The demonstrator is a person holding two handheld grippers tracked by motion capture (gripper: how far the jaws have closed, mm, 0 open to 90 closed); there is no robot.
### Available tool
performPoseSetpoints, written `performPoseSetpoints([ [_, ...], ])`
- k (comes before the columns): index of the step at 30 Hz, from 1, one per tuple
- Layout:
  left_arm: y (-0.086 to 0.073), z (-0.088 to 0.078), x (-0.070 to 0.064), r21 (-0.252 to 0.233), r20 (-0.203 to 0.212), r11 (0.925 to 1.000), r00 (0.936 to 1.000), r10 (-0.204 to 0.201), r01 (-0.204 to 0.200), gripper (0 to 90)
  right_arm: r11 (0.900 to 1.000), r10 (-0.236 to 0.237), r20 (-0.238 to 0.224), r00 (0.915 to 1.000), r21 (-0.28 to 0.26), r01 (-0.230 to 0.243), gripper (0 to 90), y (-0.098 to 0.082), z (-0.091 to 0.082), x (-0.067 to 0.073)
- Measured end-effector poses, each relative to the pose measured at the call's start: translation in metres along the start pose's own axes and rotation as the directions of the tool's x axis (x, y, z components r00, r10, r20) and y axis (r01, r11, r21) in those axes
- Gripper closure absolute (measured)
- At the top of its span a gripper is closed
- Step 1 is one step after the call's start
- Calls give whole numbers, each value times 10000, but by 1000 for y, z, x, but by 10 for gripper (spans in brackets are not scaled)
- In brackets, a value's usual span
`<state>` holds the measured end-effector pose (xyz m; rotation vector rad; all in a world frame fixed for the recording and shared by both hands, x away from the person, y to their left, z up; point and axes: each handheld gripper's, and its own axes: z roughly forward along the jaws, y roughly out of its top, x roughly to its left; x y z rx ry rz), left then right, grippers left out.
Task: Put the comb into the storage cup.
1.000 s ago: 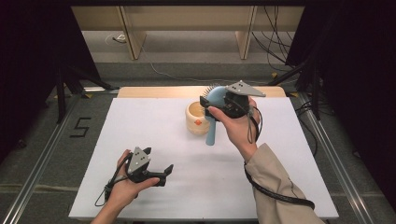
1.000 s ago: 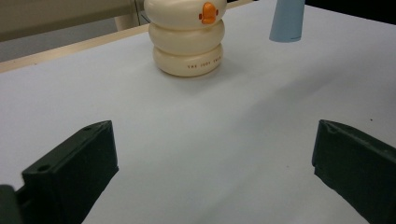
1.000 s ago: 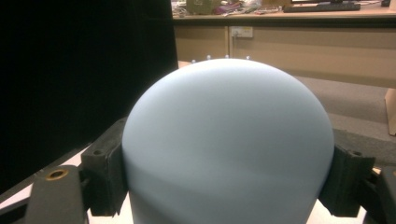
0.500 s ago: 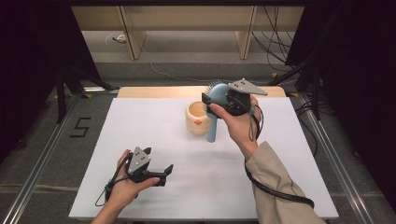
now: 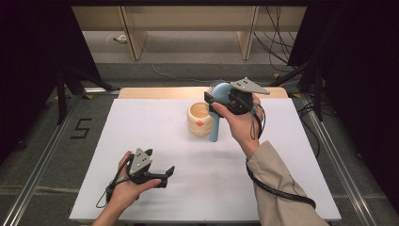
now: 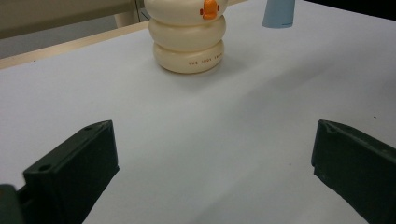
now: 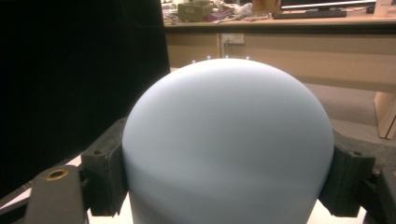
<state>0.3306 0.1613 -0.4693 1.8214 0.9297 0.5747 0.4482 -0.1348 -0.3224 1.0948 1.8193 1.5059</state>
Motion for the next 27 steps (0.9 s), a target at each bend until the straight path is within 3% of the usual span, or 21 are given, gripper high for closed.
performPoseSetpoints([
  [27,0,1,1,-54,33,10000,10000,-37,37,0,9987,-30,150,9999,-506,37,204,9,6,-4],
])
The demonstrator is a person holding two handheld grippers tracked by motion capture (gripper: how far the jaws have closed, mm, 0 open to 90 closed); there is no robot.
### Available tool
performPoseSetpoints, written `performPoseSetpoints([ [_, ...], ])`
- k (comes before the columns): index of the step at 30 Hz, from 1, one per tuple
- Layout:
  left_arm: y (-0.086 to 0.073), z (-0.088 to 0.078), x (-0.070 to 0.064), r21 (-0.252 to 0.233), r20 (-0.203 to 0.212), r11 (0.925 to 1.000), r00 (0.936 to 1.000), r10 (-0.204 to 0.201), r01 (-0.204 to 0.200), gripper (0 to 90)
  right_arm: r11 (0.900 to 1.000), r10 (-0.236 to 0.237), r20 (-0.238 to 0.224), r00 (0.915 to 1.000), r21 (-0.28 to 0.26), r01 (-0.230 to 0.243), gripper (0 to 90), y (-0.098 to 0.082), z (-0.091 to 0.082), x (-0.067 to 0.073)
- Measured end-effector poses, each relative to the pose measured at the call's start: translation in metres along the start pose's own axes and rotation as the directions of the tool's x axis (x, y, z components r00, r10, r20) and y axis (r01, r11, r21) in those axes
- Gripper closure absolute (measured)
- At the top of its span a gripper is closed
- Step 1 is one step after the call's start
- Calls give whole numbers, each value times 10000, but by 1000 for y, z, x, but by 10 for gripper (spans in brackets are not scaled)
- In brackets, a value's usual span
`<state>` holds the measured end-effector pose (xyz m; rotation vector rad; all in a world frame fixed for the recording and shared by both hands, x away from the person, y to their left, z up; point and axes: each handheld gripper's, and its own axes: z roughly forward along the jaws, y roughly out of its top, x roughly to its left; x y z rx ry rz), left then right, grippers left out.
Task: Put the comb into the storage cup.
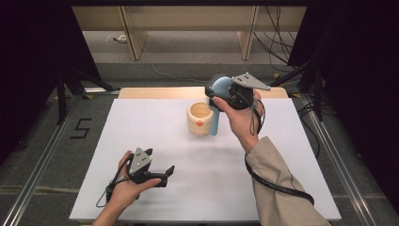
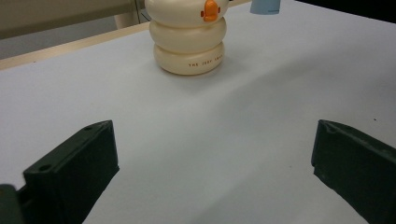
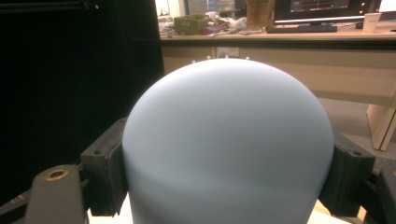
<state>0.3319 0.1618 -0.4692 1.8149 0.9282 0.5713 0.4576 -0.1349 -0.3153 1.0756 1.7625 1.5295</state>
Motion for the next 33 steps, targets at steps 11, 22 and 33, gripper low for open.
performPoseSetpoints([
  [11,-1,1,0,7,-12,10000,10000,-20,20,0,10000,20,106,9999,-25,-20,204,1,1,-3],
  [22,0,1,0,-59,-42,10000,10000,-3,2,2,9999,48,156,9999,-99,-47,204,2,2,-6],
  [33,0,1,1,-48,-30,10000,10000,7,-8,3,9998,57,216,9998,-186,-53,204,2,4,-7],
])
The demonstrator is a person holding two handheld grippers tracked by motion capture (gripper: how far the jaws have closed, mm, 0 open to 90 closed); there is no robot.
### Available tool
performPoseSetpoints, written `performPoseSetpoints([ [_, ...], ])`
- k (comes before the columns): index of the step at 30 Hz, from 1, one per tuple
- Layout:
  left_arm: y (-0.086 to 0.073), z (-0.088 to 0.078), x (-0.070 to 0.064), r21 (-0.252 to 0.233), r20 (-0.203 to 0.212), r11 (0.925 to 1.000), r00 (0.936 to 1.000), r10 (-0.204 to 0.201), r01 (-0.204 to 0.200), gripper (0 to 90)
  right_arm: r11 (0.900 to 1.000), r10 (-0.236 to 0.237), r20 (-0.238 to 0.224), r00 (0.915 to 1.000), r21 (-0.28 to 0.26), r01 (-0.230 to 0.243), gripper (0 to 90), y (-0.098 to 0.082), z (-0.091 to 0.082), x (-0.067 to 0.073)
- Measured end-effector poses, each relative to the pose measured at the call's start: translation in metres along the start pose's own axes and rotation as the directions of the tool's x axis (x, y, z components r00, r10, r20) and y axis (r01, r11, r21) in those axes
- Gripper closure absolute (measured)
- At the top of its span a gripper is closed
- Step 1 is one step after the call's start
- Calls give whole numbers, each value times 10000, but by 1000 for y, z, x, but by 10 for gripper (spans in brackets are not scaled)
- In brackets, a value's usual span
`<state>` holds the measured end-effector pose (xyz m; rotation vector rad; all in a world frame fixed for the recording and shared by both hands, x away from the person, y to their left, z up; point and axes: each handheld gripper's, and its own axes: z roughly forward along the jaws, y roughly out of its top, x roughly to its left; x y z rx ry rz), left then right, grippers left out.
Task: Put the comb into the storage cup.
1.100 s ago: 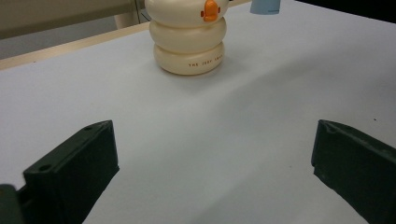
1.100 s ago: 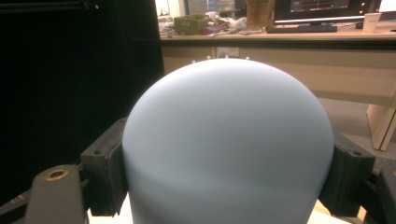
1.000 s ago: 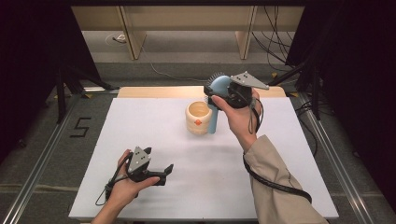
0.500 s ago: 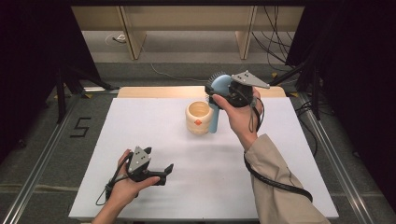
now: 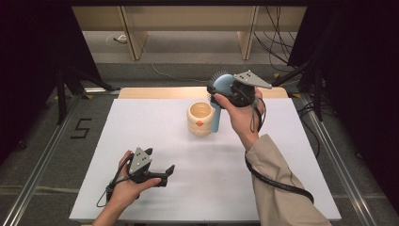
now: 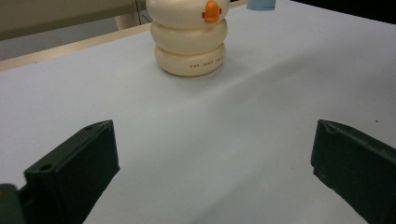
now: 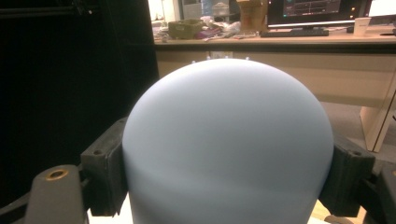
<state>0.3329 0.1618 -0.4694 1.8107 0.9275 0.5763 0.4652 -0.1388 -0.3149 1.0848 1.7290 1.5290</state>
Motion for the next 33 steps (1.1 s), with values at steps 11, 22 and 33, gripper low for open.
performPoseSetpoints([
  [11,0,1,0,13,12,10000,10000,-42,42,3,9998,37,103,9999,-178,-36,204,4,0,-2],
  [22,0,0,1,-95,4,9999,10000,-35,35,3,9994,24,170,9999,-344,-18,204,11,1,-3],
  [33,0,0,1,-74,-30,10000,10000,-16,15,3,9991,39,241,9997,-414,-29,204,13,1,-6],
])
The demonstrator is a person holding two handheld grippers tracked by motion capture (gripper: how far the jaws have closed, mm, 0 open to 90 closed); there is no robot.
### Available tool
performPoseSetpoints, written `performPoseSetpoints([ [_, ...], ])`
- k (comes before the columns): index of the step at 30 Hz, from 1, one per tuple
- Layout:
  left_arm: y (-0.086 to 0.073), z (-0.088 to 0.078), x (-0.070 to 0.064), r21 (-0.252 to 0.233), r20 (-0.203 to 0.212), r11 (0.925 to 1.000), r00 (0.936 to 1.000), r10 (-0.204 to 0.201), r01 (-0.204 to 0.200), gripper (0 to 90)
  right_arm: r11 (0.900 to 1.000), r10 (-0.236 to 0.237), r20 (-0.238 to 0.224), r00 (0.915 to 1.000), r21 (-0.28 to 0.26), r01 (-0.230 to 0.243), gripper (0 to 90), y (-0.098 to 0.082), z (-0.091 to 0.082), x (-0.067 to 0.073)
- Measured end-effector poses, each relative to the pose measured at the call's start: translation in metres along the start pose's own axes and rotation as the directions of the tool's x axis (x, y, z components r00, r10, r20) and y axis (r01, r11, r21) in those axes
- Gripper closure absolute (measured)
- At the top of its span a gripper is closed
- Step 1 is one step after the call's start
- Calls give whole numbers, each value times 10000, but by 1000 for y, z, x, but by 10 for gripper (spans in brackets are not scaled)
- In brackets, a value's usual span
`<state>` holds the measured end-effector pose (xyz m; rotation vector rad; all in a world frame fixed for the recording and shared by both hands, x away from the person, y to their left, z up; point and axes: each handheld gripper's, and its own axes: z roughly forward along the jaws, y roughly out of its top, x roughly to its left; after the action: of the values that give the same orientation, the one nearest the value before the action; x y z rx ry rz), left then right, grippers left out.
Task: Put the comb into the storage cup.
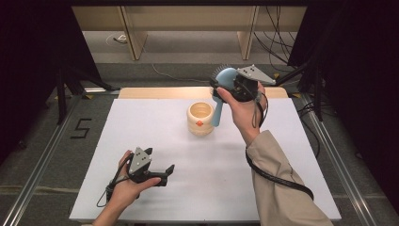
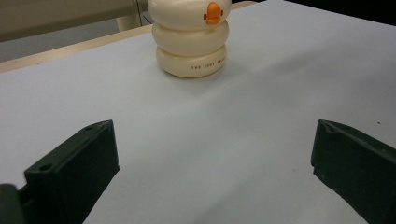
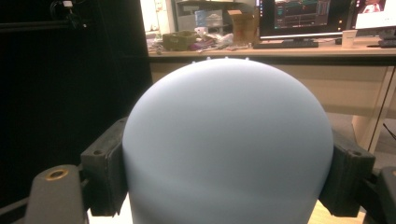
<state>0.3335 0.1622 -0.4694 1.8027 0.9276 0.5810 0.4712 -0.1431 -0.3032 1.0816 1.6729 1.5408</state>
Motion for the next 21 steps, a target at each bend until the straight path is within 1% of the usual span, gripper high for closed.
performPoseSetpoints([
  [9,0,0,0,-6,8,10000,10000,-32,32,3,10000,70,55,10000,-71,-69,204,2,1,-2],
  [21,0,0,0,-3,3,10000,10000,-30,30,3,9999,25,103,9999,-124,-24,204,6,2,-2],
])
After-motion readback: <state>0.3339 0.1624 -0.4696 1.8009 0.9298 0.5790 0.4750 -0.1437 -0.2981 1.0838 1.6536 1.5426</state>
